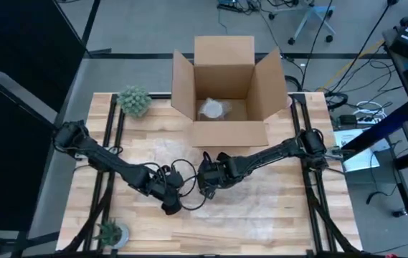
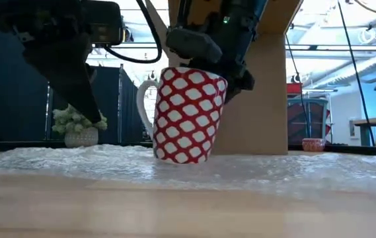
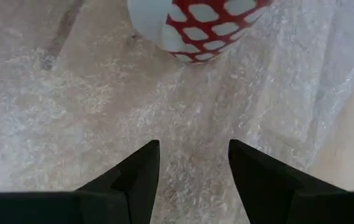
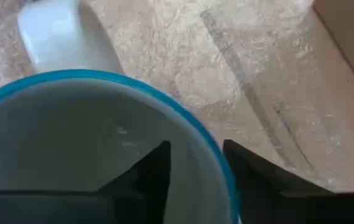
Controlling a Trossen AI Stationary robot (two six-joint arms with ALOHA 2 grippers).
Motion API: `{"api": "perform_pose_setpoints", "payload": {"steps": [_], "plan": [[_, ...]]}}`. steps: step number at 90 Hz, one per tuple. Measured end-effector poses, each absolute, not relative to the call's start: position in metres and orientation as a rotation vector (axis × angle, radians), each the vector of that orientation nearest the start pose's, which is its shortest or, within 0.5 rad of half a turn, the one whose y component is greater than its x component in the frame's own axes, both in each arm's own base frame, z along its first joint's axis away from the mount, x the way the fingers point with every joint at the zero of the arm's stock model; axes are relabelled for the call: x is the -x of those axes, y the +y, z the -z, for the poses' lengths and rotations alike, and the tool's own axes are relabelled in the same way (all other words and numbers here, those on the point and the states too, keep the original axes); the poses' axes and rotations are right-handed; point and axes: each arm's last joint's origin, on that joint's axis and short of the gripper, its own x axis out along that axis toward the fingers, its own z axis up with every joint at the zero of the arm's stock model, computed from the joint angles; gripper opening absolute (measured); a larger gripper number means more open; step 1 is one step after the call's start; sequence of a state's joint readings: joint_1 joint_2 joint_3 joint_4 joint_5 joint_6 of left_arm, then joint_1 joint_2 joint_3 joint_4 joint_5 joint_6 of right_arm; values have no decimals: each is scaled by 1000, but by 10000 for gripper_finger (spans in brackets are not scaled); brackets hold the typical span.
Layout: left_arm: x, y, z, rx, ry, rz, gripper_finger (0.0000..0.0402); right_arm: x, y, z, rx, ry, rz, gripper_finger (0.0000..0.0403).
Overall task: Wrap mug
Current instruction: Put the red mug on the bubble wrap, then wrap the red mug with the bubble wrap
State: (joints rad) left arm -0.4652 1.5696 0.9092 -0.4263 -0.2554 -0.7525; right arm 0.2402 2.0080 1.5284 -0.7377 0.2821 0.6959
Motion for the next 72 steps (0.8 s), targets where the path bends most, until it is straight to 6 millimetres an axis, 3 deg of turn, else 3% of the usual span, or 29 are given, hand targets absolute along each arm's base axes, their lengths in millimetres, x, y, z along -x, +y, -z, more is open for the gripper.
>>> {"api": "perform_pose_setpoints", "payload": {"steps": [18, 36, 49, 61, 72], "plan": [[-266, -126, -180, 300, 1016, -199, 180, -388, 87, -217, -290, 1090, 424, 214], [-266, -126, -180, 303, 1020, -193, 180, -354, 89, -262, -273, 1109, 409, 237], [-266, -126, -180, 305, 1027, -186, 180, -325, 104, -285, -317, 1121, 426, 237], [-265, -127, -180, 305, 1029, -185, 180, -300, 132, -284, -321, 1207, 470, 236], [-265, -127, -180, 302, 1030, -182, 180, -277, 160, -269, -315, 1284, 535, 236]]}}
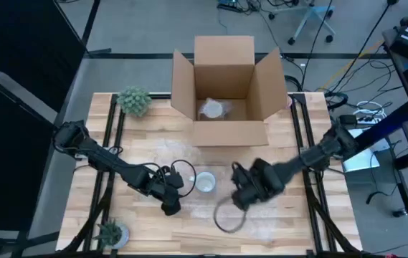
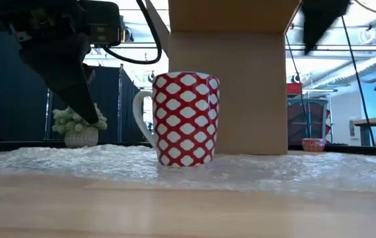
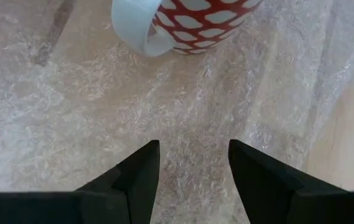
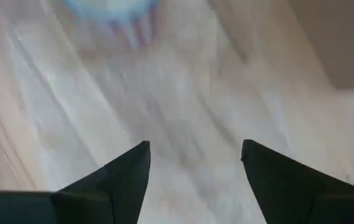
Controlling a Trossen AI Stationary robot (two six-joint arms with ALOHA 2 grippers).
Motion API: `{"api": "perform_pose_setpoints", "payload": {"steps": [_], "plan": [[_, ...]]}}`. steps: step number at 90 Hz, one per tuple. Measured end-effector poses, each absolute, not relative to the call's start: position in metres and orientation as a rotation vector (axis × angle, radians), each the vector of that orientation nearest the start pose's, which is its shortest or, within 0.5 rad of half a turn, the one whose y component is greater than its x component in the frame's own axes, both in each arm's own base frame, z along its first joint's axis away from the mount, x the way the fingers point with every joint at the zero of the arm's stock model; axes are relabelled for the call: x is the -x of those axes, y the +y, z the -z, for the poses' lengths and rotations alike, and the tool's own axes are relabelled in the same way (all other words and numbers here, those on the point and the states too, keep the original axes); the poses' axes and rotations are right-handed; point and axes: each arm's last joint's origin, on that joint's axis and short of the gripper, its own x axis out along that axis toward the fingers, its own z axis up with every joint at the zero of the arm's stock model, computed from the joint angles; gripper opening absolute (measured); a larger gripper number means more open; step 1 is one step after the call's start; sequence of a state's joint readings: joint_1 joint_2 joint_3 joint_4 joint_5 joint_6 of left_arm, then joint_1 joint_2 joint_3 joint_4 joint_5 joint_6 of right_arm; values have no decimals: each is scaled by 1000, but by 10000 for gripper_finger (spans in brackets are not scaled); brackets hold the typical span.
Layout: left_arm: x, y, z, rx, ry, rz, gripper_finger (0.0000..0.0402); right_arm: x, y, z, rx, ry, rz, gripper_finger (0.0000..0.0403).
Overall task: Wrap mug
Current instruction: Wrap the red mug with the bubble wrap
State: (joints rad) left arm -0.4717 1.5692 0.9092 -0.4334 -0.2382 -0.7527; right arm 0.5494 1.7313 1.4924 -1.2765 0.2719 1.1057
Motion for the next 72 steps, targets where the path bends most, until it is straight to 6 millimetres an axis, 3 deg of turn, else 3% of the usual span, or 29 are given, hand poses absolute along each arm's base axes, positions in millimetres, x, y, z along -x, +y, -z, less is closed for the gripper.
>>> {"api": "perform_pose_setpoints", "payload": {"steps": [24, 44, 57, 72], "plan": [[-265, -128, -180, 302, 1030, -182, 180, -215, 202, -219, -438, 1339, 776, 236], [-265, -128, -180, 303, 1031, -181, 180, -170, 223, -172, -643, 1247, 903, 235], [-265, -128, -180, 305, 1026, -178, 180, -153, 227, -151, -768, 1110, 943, 235], [-265, -128, -180, 306, 1026, -178, 180, -150, 228, -134, -890, 941, 865, 235]]}}
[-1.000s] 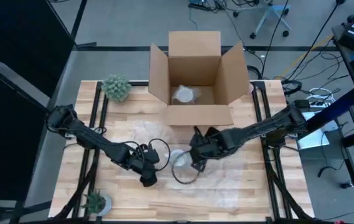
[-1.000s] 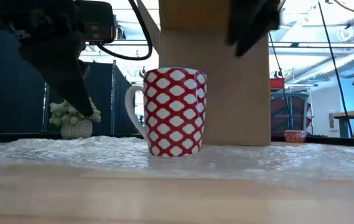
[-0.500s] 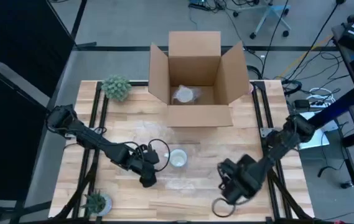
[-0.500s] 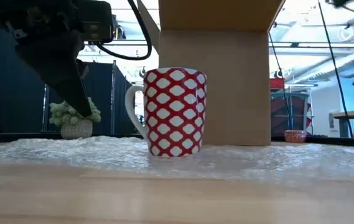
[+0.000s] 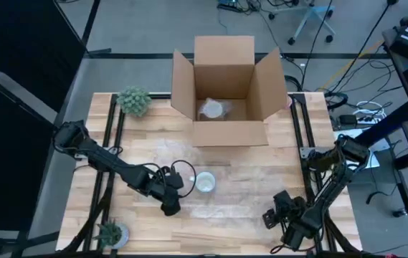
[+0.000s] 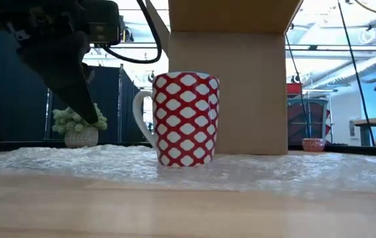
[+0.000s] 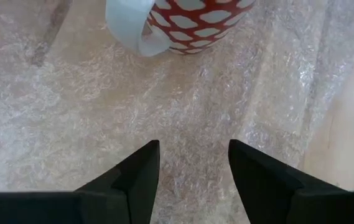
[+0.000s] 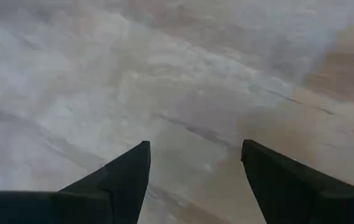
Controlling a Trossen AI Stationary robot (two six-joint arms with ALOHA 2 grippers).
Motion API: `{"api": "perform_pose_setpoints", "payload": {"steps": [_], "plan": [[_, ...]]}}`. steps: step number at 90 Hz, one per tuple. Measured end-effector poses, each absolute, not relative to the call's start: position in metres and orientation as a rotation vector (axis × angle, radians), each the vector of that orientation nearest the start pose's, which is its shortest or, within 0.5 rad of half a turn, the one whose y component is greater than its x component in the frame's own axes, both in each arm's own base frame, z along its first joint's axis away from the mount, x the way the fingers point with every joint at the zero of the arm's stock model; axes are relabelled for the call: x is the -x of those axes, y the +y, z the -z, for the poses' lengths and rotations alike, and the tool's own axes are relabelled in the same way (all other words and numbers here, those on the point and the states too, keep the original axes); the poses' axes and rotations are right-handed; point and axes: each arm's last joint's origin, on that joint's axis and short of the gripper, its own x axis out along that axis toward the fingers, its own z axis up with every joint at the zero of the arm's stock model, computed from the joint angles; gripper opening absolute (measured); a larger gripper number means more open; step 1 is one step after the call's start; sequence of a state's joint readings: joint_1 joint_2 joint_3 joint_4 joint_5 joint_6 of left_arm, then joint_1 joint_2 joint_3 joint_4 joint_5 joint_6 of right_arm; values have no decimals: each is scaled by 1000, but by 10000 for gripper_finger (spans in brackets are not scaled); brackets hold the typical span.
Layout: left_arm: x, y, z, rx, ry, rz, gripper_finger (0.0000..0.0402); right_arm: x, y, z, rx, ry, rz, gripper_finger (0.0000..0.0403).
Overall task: Wrap mug
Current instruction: Wrap the red mug with the bubble wrap
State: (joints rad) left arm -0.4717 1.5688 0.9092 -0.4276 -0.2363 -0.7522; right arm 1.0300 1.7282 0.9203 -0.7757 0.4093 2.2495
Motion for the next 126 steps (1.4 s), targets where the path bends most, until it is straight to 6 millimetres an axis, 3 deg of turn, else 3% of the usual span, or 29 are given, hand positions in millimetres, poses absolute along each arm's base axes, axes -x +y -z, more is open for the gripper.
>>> {"api": "perform_pose_setpoints", "payload": {"steps": [18, 27, 56, 69, 80, 92, 109, 126], "plan": [[-265, -128, -180, 303, 1026, -176, 180, -159, 222, -123, -937, 741, 749, 234], [-265, -128, -180, 298, 1026, -174, 180, -163, 220, -123, -911, 710, 739, 213], [-265, -128, -180, 291, 1026, -169, 180, -180, 218, -129, -776, 490, 627, 12], [-265, -128, -180, 281, 1027, -164, 180, -192, 215, -143, -662, 344, 571, 6], [-265, -128, -180, 277, 1026, -163, 180, -210, 213, -172, -468, 225, 538, 2], [-266, -127, -180, 266, 1020, -171, 180, -238, 201, -201, -269, 232, 499, 1], [-266, -127, -180, 242, 1013, -172, 180, -286, 169, -223, -94, 293, 318, 0], [-266, -127, -181, 234, 1009, -173, 180, -319, 129, -222, -99, 290, 252, 0]]}}
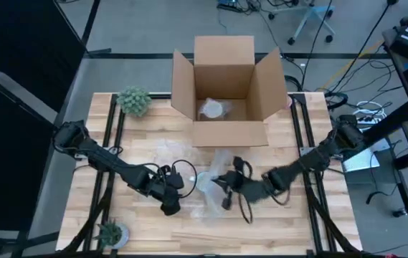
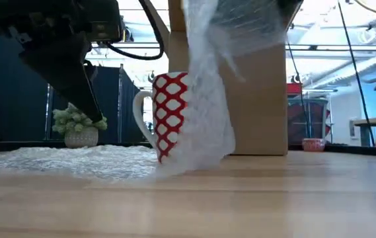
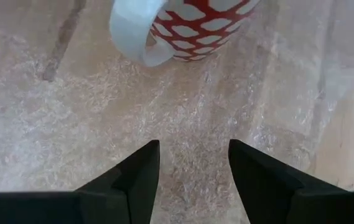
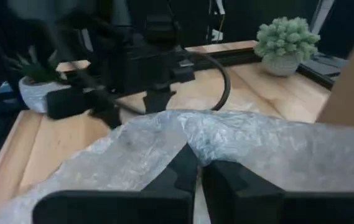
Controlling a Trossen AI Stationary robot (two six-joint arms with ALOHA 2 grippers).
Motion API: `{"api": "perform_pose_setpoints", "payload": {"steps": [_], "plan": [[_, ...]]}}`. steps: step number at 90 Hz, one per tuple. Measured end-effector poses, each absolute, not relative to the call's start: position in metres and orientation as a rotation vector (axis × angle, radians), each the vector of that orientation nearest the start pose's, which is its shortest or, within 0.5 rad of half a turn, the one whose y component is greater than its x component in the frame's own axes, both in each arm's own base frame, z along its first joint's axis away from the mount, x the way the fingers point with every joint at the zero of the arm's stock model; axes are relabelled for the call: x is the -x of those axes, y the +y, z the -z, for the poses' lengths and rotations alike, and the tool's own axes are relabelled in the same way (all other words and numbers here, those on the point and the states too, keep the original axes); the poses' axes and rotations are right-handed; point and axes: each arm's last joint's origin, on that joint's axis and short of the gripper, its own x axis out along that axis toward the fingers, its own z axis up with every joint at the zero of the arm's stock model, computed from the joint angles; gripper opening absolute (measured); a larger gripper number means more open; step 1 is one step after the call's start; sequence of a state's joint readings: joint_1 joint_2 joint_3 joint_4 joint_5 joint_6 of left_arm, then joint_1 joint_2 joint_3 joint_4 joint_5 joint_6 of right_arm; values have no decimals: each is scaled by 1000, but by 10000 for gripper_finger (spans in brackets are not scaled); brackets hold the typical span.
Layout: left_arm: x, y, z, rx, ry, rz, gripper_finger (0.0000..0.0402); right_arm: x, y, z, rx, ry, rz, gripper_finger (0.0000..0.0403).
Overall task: Wrap mug
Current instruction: Wrap the red mug with the bubble wrap
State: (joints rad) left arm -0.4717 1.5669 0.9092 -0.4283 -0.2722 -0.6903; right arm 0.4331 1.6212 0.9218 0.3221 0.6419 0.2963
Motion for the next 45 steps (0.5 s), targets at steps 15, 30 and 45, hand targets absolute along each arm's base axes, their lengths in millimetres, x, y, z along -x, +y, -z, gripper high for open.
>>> {"api": "perform_pose_setpoints", "payload": {"steps": [15, 30, 45], "plan": [[-263, -125, -201, 250, 965, -149, 180, -338, 113, -204, -131, 322, 176, 0], [-261, -123, -241, 203, 820, -111, 180, -347, 107, -181, -121, 382, 163, 0], [-269, -108, -258, 114, 665, -169, 180, -351, 104, -177, -113, 374, 167, 0]]}}
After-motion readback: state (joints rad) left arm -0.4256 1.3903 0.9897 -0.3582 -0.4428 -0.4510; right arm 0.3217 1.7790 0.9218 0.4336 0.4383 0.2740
